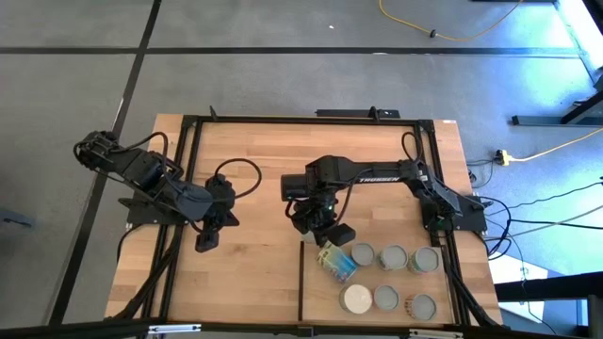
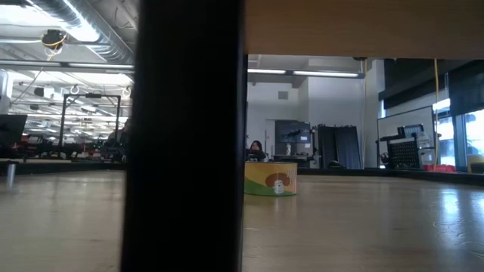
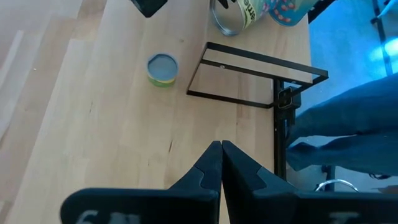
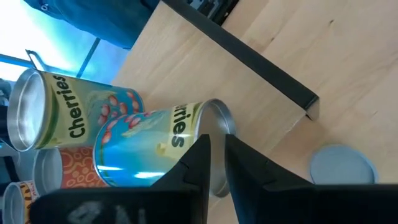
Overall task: Pick and place cans onto a shelf
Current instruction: Put the blue canned cherries on the shelf
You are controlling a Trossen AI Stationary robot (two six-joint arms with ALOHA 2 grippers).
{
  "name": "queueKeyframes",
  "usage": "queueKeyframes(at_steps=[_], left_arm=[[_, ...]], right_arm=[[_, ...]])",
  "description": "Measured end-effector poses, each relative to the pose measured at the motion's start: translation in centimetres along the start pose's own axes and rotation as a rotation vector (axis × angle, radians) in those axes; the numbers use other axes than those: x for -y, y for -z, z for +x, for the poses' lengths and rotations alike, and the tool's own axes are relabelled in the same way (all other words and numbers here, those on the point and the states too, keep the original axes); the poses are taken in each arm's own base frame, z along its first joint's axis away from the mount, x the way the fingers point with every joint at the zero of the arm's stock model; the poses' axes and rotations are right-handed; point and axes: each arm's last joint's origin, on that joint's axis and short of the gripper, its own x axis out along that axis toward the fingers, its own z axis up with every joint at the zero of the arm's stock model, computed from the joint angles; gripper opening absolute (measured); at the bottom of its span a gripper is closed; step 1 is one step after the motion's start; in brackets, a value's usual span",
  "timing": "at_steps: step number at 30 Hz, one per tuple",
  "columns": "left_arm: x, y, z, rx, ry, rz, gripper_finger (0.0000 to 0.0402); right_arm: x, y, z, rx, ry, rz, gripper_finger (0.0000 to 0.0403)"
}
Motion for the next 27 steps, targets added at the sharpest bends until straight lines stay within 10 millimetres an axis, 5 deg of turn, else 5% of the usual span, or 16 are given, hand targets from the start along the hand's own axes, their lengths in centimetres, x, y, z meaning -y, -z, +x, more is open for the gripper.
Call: queueKeyframes(at_steps=[27], left_arm=[[0.00, 0.00, 0.00, 0.000, 0.000, 0.000, 0.0000]], right_arm=[[-0.08, -0.03, -0.12, 0.030, -0.052, 0.059, 0.0051]])
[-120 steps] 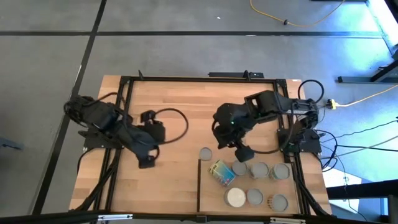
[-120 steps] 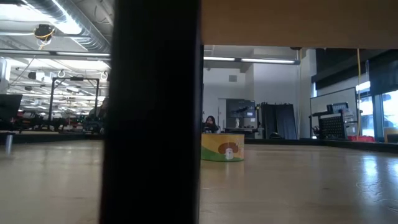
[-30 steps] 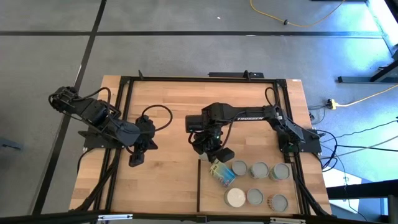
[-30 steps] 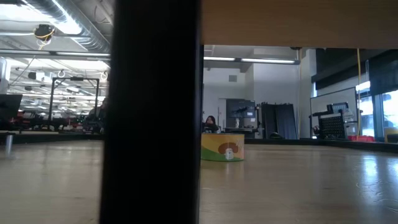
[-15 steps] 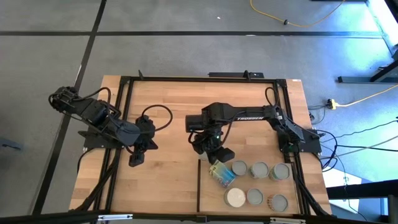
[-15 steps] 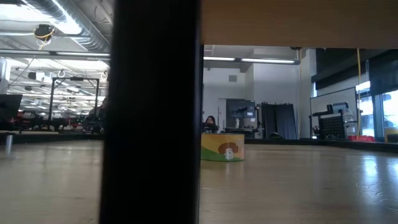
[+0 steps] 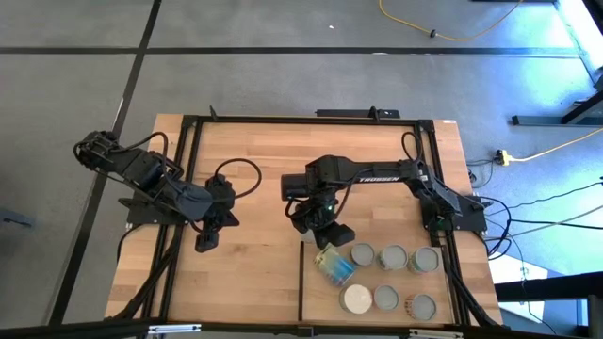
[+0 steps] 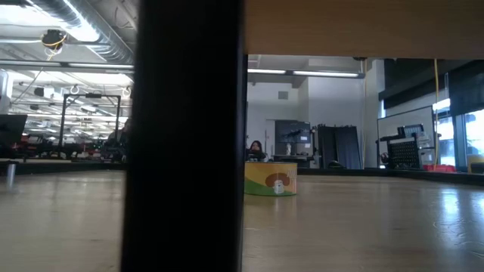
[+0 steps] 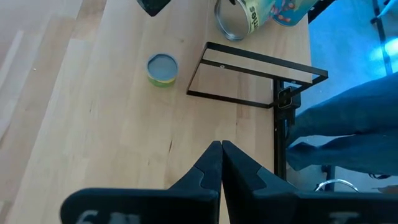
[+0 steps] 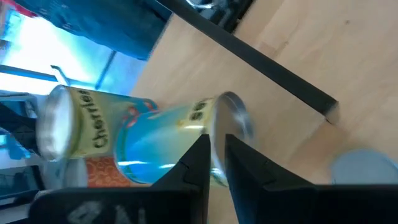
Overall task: Pick and place cans onto a shelf
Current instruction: Put the blue canned cherries on the shelf
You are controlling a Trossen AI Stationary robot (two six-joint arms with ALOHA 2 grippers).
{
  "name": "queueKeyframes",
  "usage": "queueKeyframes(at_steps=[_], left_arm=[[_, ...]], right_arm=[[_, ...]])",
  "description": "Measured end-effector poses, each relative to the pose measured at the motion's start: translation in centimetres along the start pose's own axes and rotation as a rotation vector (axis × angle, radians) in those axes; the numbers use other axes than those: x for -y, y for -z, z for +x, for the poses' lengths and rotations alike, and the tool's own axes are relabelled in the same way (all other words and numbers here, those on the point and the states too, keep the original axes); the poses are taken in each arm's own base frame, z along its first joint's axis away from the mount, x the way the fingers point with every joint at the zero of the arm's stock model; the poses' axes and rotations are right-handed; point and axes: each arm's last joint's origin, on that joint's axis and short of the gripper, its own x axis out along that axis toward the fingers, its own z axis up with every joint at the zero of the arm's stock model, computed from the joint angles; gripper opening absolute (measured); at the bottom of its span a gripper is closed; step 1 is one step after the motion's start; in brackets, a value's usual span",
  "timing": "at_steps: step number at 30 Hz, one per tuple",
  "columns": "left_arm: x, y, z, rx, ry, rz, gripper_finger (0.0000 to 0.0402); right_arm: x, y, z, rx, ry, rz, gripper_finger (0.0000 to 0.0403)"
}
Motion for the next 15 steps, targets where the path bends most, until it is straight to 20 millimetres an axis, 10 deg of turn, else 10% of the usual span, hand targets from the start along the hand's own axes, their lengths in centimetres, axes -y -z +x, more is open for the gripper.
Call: queueKeyframes(at_steps=[15], left_arm=[[0.07, 0.05, 0.00, -0.016, 0.021, -0.001, 0.0000]], right_arm=[[0.19, -0.17, 0.87, -0.012, -0.023, -0.031, 0.0051]])
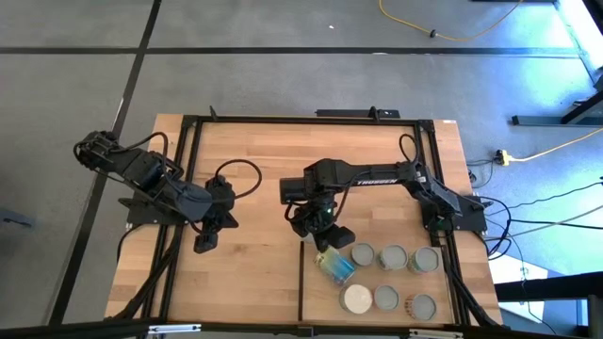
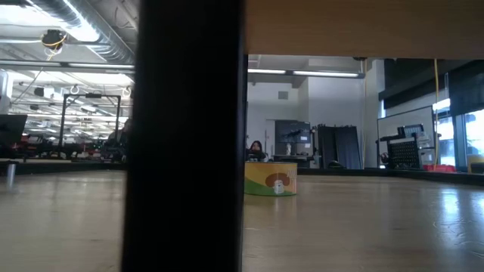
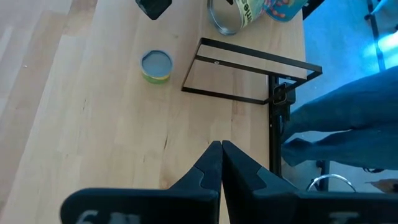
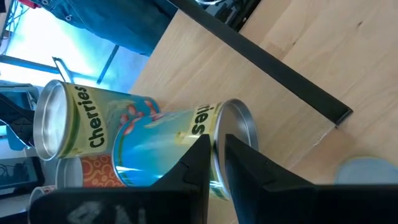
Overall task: Pick and place cans onto a shelf
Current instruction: Put the blue canned cherries on the shelf
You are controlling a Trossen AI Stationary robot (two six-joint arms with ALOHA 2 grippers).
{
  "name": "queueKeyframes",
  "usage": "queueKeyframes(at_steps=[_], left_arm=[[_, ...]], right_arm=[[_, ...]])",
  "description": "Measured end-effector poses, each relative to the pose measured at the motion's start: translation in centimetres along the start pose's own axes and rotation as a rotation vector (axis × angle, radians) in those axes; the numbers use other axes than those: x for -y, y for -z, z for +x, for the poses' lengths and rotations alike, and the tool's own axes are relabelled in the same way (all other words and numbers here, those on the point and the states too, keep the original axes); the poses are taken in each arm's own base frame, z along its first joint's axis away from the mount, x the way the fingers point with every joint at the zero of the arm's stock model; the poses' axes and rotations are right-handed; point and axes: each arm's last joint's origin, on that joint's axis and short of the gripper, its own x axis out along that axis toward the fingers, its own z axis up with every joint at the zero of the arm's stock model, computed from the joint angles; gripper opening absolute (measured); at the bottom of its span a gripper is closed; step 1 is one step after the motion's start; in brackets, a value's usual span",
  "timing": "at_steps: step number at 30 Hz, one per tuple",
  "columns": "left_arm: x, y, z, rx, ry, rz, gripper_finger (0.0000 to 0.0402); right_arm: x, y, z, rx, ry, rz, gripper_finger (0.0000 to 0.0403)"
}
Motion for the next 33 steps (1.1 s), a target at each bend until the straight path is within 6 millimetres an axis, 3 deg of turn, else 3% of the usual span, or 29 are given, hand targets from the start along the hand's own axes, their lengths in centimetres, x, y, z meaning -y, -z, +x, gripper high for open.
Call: queueKeyframes(at_steps=[18, 26, 33], left_arm=[[0.0, 0.0, 0.0, 0.000, 0.000, -0.003, 0.0000], [0.0, 0.0, 0.0, 0.000, 0.000, -0.003, 0.0000], [0.0, 0.0, 0.0, -0.001, 0.002, -0.003, 0.0000]], right_arm=[[0.1, 0.0, 0.1, -0.003, 0.002, 0.026, 0.0051], [1.4, 1.1, 1.9, -0.043, -0.086, 0.108, 0.0051], [1.3, 1.1, 1.8, -0.043, -0.069, 0.097, 0.0051]])
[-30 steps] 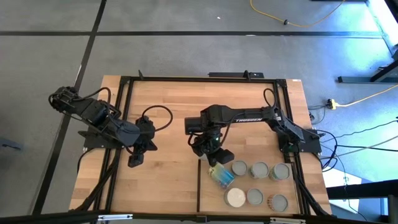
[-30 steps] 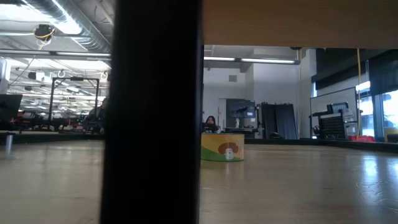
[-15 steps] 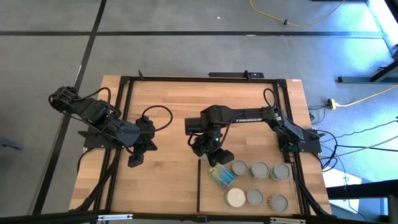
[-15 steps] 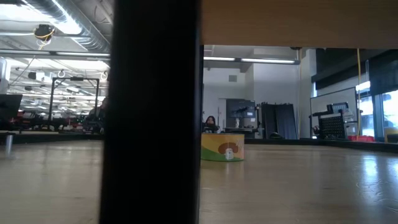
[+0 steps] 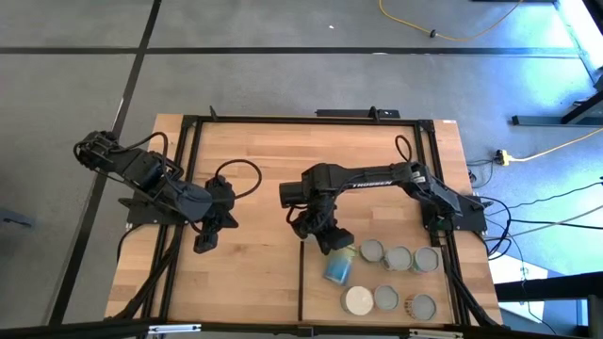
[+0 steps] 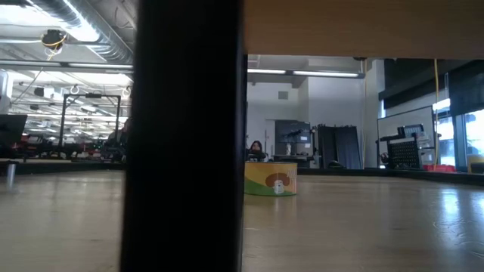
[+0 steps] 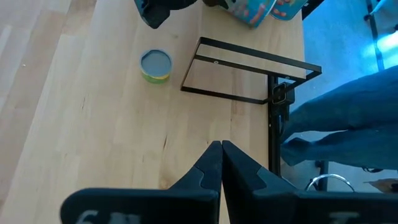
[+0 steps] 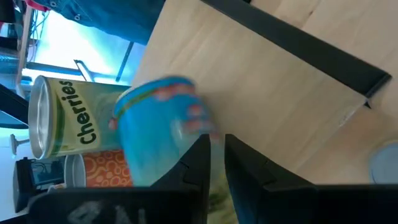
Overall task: Pick and place cans onto a shelf
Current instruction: Put the blue canned cherries on the shelf
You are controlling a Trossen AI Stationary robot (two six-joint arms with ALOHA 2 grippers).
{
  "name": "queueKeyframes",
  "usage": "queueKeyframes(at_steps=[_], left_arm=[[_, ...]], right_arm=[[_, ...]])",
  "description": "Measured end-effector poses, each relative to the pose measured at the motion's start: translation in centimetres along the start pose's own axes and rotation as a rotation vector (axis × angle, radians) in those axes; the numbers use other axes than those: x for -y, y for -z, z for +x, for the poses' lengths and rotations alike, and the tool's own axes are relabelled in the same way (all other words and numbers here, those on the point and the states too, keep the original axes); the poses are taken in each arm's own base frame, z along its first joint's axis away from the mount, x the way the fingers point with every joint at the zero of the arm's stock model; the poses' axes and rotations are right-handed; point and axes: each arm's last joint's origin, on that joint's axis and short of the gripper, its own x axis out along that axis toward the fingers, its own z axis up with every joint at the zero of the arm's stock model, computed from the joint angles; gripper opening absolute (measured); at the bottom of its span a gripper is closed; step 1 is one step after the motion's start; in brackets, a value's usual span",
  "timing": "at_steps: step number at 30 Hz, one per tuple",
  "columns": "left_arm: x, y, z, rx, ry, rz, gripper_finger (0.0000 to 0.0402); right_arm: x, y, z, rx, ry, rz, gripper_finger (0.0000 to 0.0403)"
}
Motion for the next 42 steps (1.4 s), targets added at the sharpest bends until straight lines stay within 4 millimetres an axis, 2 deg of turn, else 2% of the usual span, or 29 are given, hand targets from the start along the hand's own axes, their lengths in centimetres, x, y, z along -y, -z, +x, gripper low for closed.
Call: queueKeyframes(at_steps=[13, 20, 28, 33, 42], left_arm=[[0.0, 0.0, 0.0, 0.000, 0.000, -0.002, 0.0000], [0.0, 0.0, 0.0, 0.000, 0.000, -0.002, 0.0000], [0.0, 0.0, 0.0, 0.001, -0.002, 0.005, 0.0000], [-0.1, 0.0, 0.0, 0.019, -0.025, 0.008, 0.0000], [1.0, -1.5, 0.2, 0.170, 0.036, 0.136, 0.0000]], right_arm=[[-0.4, -0.3, -0.6, 0.019, 0.015, -0.072, 0.0051], [-1.7, -1.0, -2.4, 0.018, 0.187, -0.135, 0.0051], [-3.8, -0.4, -4.0, -0.008, 0.382, -0.066, 0.0051], [-6.3, -0.1, -4.4, -0.005, 0.459, -0.094, 0.0051], [-13.7, 1.6, -6.3, 0.097, 0.624, -0.057, 0.0051]])
